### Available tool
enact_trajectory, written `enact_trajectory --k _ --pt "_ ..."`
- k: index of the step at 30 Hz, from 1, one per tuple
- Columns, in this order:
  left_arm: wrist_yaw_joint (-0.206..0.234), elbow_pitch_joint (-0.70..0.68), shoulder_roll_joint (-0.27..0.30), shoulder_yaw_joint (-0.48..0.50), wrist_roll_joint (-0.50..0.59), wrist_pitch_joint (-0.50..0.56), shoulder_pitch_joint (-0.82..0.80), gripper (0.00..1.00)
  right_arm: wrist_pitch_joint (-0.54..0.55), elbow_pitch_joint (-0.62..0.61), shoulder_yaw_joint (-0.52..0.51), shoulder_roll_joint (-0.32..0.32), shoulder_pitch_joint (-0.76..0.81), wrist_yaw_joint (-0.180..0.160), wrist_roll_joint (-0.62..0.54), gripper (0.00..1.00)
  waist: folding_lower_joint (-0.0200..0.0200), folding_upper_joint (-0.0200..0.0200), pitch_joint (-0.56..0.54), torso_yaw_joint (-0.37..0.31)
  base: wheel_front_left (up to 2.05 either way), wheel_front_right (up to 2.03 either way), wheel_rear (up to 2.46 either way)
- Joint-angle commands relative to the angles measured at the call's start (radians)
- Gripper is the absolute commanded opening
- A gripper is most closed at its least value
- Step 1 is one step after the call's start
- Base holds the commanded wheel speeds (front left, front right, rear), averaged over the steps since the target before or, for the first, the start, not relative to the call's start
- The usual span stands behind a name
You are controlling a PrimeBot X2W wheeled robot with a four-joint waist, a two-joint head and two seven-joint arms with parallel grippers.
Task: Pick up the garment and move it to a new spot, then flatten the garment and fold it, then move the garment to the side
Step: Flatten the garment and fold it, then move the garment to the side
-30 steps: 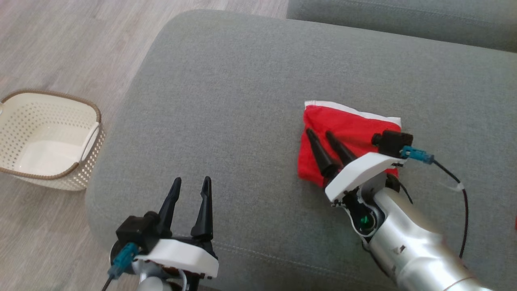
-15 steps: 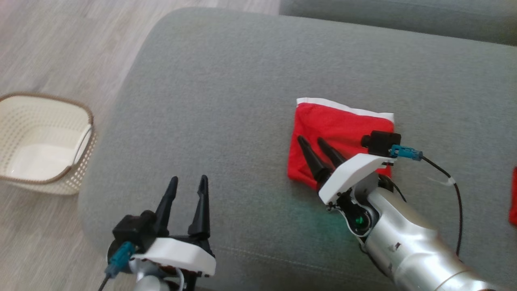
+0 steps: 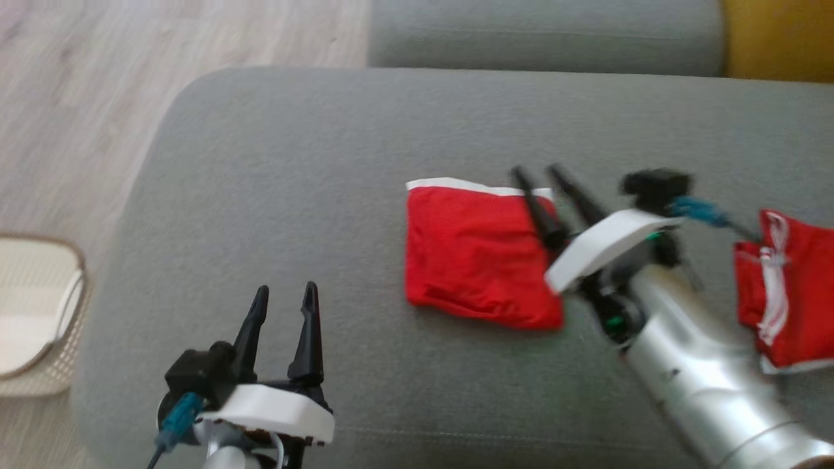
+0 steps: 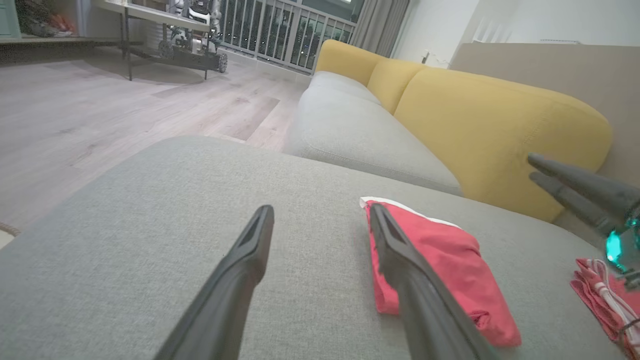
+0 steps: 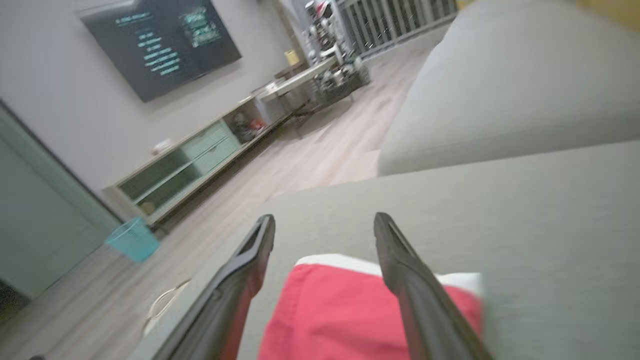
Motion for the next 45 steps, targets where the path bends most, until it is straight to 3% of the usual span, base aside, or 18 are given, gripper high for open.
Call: enact_trajectory --k 1,5,10,16,24,32,37,45 --pt "0.008 -0.039 0.001 0.034 0.009 -0.012 -0.017 1.0 -0.013 -0.038 -0.034 -0.001 -0.024 0.0 -0.032 1.0 0.0 0.0 -0.019 -0.031 0.0 0.0 0.0" --pt "0.011 -0.052 0.001 0.048 0.008 -0.012 -0.015 1.0 -0.014 -0.103 -0.211 -0.026 0.048 0.0 -0.218 1.0 0.0 0.0 -0.027 -0.068 0.0 0.0 0.0" --pt "0.016 -0.074 0.001 0.068 0.002 -0.012 -0.015 1.0 -0.014 -0.26 -0.409 -0.001 0.204 0.0 -0.46 1.0 0.0 0.0 -0.031 -0.106 0.0 0.0 0.0" --pt "0.013 -0.086 0.001 0.084 0.008 -0.012 -0.017 1.0 -0.008 -0.496 -0.518 0.044 0.393 0.0 -0.706 1.0 0.0 0.0 -0.032 -0.136 0.0 0.0 0.0" --pt "0.017 -0.103 0.001 0.109 0.015 -0.012 -0.014 1.0 0.035 -0.642 -0.559 0.075 0.536 0.0 -0.764 1.0 0.0 0.0 -0.029 -0.152 0.0 0.0 0.0" --pt "0.007 -0.111 0.001 0.122 0.027 -0.012 -0.019 1.0 0.054 -0.684 -0.554 0.077 0.562 0.0 -0.729 1.0 0.0 0.0 -0.013 -0.146 0.0 0.0 0.0" --pt "-0.003 -0.106 0.001 0.102 0.028 -0.012 -0.039 1.0 0.088 -0.654 -0.535 0.077 0.52 0.0 -0.726 1.0 0.0 0.0 0.034 -0.123 0.0 0.0 0.0" --pt "-0.024 -0.085 0.001 0.07 0.033 -0.012 -0.089 1.0 0.167 -0.485 -0.493 0.077 0.356 0.0 -0.57 1.0 0.0 0.0 0.128 -0.057 0.0 0.0 0.0"
